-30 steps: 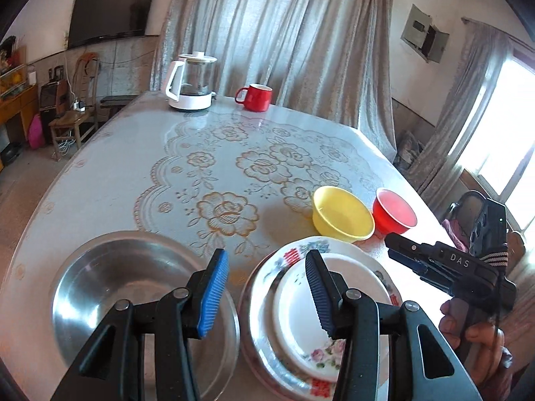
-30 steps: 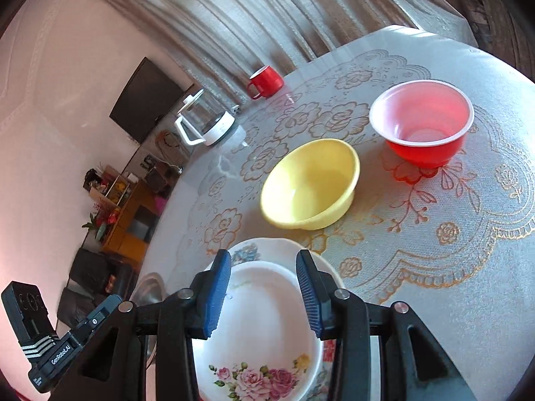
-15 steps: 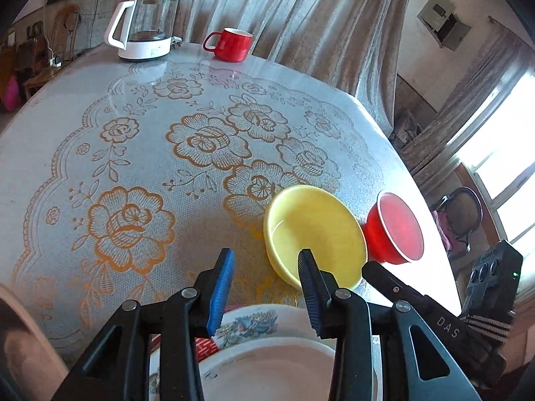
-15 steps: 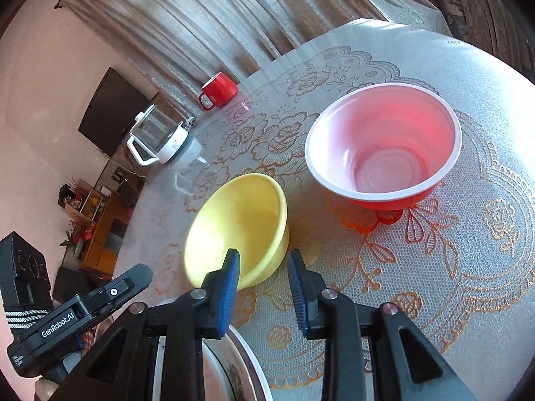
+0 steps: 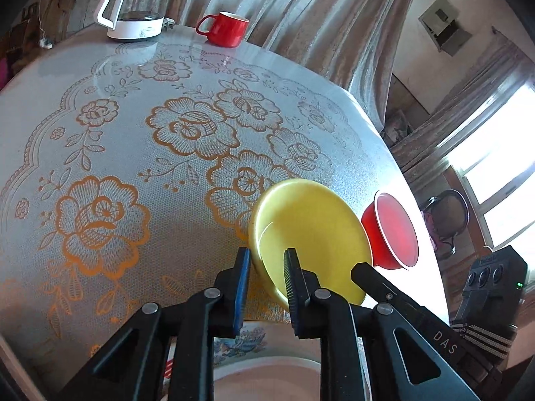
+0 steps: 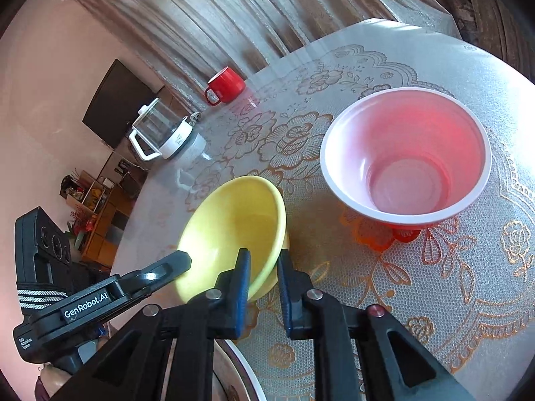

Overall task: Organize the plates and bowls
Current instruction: 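Lift the yellow bowl and lower it into the steel basin with the left tool, then open the left tool and withdraw it from the yellow bowl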

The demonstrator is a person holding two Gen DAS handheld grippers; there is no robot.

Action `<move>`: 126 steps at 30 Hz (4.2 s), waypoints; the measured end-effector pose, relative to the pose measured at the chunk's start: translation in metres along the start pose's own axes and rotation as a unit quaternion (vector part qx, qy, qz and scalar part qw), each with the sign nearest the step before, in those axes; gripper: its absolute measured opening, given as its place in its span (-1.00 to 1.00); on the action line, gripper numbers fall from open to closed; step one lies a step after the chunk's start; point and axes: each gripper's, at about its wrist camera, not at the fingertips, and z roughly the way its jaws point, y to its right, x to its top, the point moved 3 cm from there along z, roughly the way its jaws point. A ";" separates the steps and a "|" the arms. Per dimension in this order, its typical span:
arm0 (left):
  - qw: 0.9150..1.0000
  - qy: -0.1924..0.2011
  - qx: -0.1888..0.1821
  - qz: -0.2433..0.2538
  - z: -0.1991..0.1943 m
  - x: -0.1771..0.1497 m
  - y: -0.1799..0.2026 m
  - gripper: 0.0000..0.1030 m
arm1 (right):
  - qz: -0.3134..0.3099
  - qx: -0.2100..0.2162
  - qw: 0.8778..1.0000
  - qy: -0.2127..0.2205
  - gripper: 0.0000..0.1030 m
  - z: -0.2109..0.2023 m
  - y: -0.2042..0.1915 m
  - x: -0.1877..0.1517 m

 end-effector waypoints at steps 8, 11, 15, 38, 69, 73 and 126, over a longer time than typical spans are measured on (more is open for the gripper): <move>0.998 0.055 0.005 0.014 -0.059 -0.013 -0.002 -0.61 | -0.026 0.020 0.999 0.013 -0.71 -0.016 -0.036 -0.007; 0.997 0.073 0.012 0.027 -0.080 -0.015 -0.003 -0.61 | -0.035 0.028 0.999 0.018 -0.71 -0.022 -0.051 -0.011; 0.995 0.093 0.021 0.021 -0.105 -0.026 -0.013 -0.61 | -0.048 0.043 0.998 0.018 -0.70 -0.028 -0.071 -0.020; 0.984 0.151 0.061 -0.072 -0.205 -0.118 -0.116 -0.61 | -0.126 0.126 0.982 -0.062 -0.70 -0.002 -0.174 -0.115; 0.976 0.142 0.105 -0.124 -0.210 -0.147 -0.177 -0.37 | -0.220 0.087 0.964 -0.121 -0.48 0.038 -0.230 -0.176; 0.978 0.140 0.102 -0.117 -0.208 -0.148 -0.174 -0.37 | -0.226 0.085 0.963 -0.116 -0.46 0.035 -0.230 -0.179; 0.979 0.141 0.146 0.027 -0.194 -0.152 -0.090 -0.14 | -0.150 0.043 0.988 -0.011 -0.26 -0.041 -0.151 -0.135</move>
